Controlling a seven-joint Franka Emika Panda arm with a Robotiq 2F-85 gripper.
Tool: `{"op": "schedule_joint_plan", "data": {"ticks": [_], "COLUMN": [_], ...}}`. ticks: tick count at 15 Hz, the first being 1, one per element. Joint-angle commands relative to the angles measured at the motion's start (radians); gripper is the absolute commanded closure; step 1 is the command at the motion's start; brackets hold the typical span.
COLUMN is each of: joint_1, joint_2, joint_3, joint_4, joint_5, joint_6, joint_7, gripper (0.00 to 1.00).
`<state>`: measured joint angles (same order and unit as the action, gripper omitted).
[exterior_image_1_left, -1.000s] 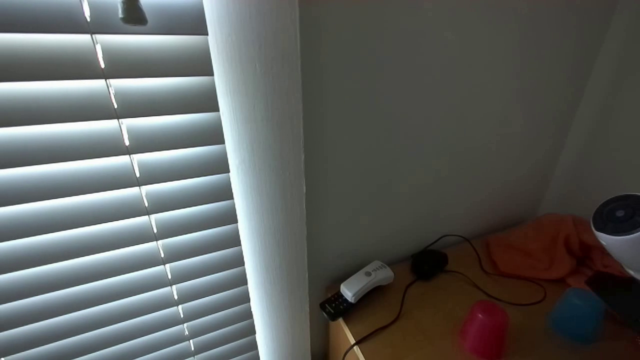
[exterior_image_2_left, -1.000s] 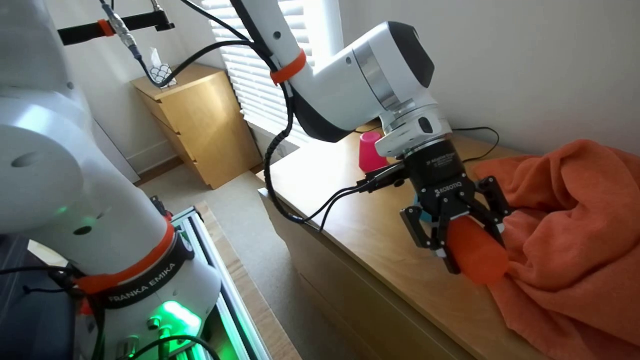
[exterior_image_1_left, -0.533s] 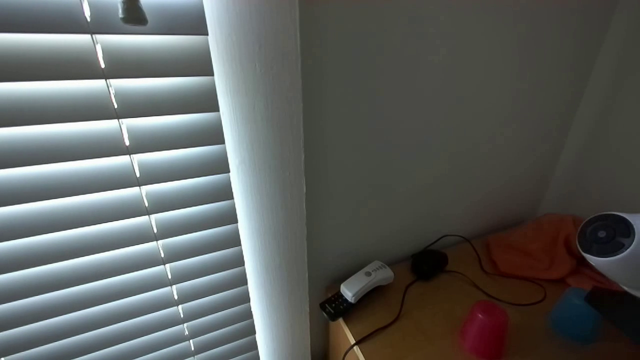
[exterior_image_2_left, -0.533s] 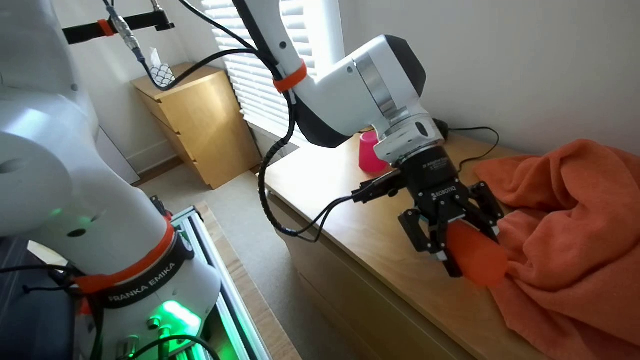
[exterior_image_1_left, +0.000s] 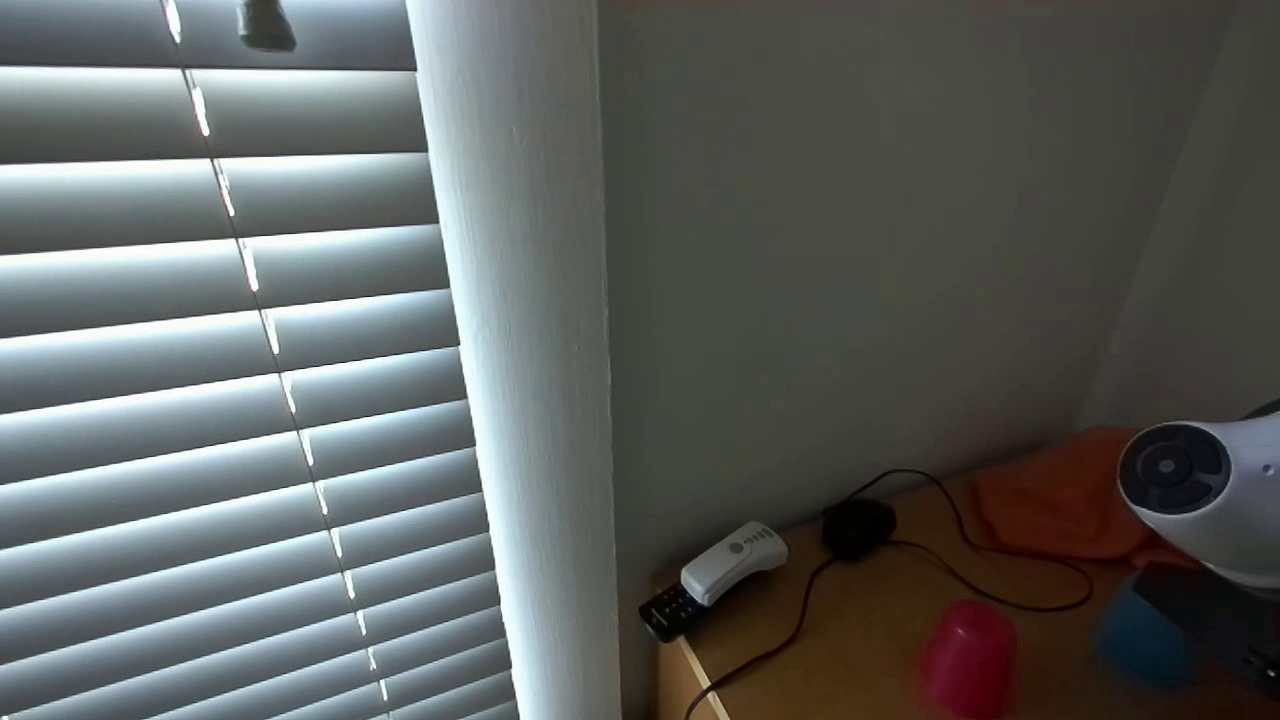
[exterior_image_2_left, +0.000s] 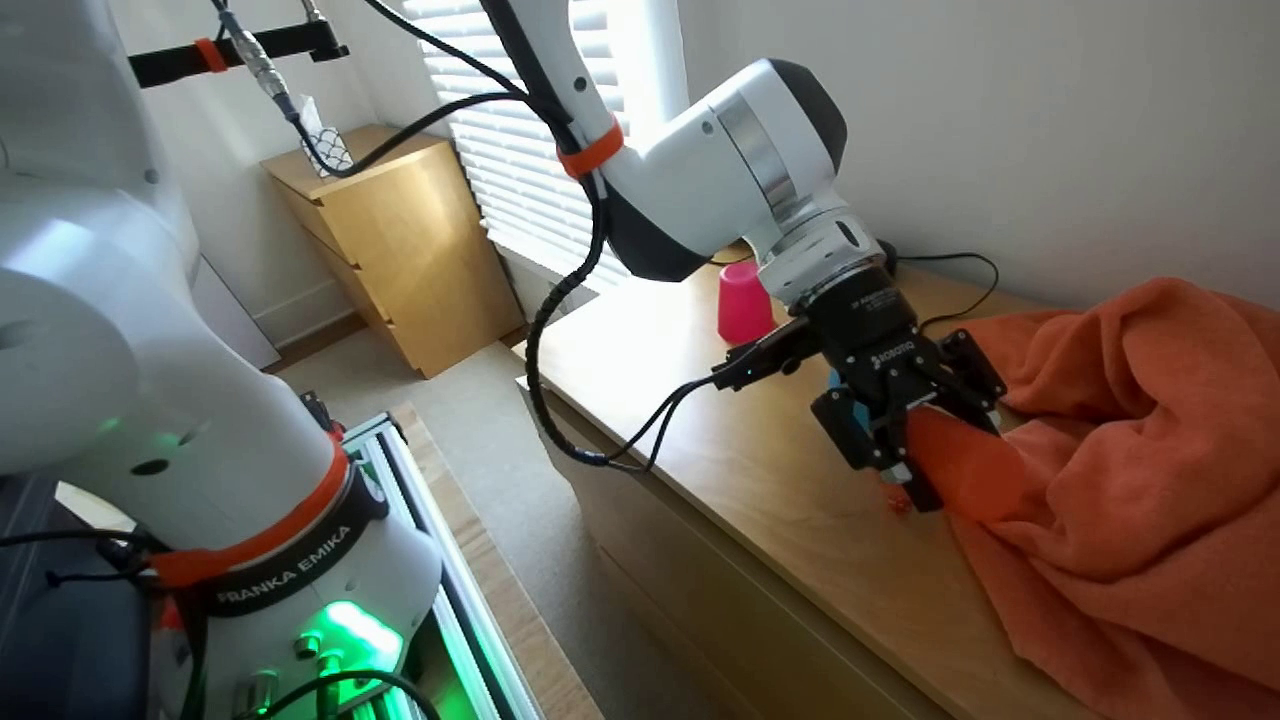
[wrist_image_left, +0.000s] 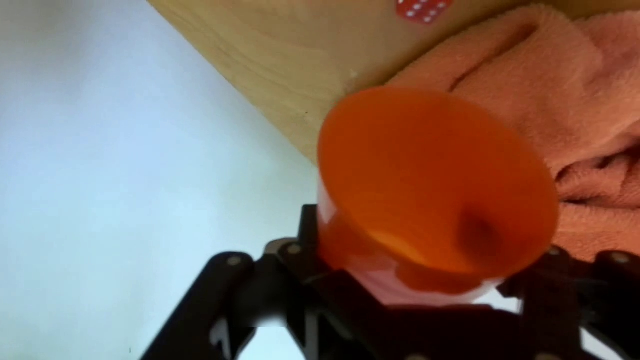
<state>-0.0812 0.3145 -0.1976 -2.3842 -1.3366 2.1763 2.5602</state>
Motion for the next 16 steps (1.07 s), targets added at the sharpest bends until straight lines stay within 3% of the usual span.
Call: {"op": "schedule_joint_plan", "data": {"ticks": [1, 6, 10, 16], "joint_1": [-0.018, -0.013, -0.036, -0.088], "joint_2": [-0.016, -0.027, 0.004, -0.005], "joint_3": [0.046, 0.069, 0.056, 0.051], "joint_4": [-0.024, -0.044, -0.015, 0.010], "joint_5": [0.018, 0.005, 0.018, 0.060], "joint_6": [-0.011, -0.024, -0.059, -0.015], "joint_7": [-0.061, -0.101, -0.095, -0.101], "gripper": [0.52, 0.52, 0.52, 0.52]}}
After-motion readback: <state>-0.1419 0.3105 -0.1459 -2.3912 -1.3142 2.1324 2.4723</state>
